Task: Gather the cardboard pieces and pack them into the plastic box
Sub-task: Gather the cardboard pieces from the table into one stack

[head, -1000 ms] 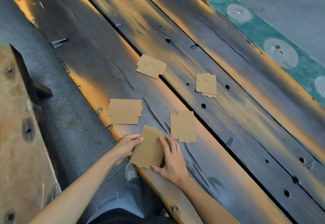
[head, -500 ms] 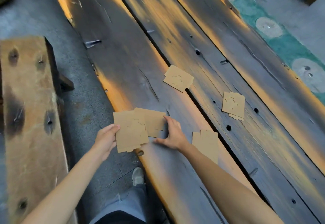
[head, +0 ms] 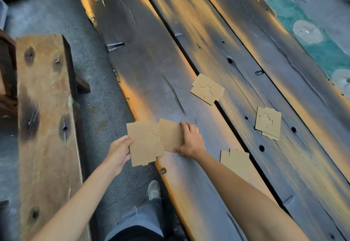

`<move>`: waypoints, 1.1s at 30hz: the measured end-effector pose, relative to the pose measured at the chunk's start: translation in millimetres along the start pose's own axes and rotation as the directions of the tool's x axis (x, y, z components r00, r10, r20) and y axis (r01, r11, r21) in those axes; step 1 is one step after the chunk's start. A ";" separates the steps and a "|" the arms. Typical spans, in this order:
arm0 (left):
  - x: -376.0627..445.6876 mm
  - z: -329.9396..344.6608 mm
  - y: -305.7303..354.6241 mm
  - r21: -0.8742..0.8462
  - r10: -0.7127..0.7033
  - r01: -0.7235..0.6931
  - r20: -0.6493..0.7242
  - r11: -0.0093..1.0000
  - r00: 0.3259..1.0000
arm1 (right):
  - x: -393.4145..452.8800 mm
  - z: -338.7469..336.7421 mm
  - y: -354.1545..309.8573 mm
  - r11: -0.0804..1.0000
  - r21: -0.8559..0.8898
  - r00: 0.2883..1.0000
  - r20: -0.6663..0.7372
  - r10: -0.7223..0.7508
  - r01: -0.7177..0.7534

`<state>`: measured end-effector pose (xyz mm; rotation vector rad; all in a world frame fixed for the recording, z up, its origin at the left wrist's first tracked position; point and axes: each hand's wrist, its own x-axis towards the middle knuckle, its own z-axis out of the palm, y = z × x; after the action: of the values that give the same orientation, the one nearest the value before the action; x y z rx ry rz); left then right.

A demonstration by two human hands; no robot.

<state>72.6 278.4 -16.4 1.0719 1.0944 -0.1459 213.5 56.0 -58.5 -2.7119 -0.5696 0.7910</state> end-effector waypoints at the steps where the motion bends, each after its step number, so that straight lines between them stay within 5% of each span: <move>1: 0.9 2.0 1.0 -0.001 -0.002 0.002 0.005 1.000 1.000 | 0.6 -0.9 0.5 1.000 0.001 1.000 -0.018 0.015 -0.015; 5: 2.6 9.0 1.4 0.005 -0.015 0.015 0.030 1.000 0.999 | -7.0 -3.9 8.8 0.994 0.074 0.994 -0.078 0.081 -0.075; 9: 1.6 14.5 -0.2 0.017 -0.018 0.018 0.035 1.000 0.999 | -30.3 -14.6 22.6 0.940 0.328 0.989 -0.075 0.127 -0.096; 15: -7.8 39.7 -2.9 0.022 -0.028 0.025 0.132 0.999 0.991 | -88.6 -28.1 17.4 0.850 0.526 0.942 -0.295 0.161 0.020; 21: -39.1 90.9 -15.4 -0.063 -0.031 0.057 0.359 0.996 0.933 | -143.0 -29.1 -13.7 0.943 0.299 0.823 -0.566 0.053 0.145; 25: -66.4 117.3 -28.5 -0.118 -0.009 0.082 0.521 0.990 0.854 | -168.0 -23.0 -27.6 0.981 0.175 0.829 -0.559 0.030 0.082; 33: -98.6 125.4 -51.4 -0.174 0.052 0.096 0.688 0.980 0.724 | -207.1 -13.2 -22.1 0.980 0.192 0.840 -0.538 0.065 0.048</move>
<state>74.7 118.2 32.6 0.7172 0.4197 -0.4155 53.9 -16.5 54.6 -2.5736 -0.3212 0.0433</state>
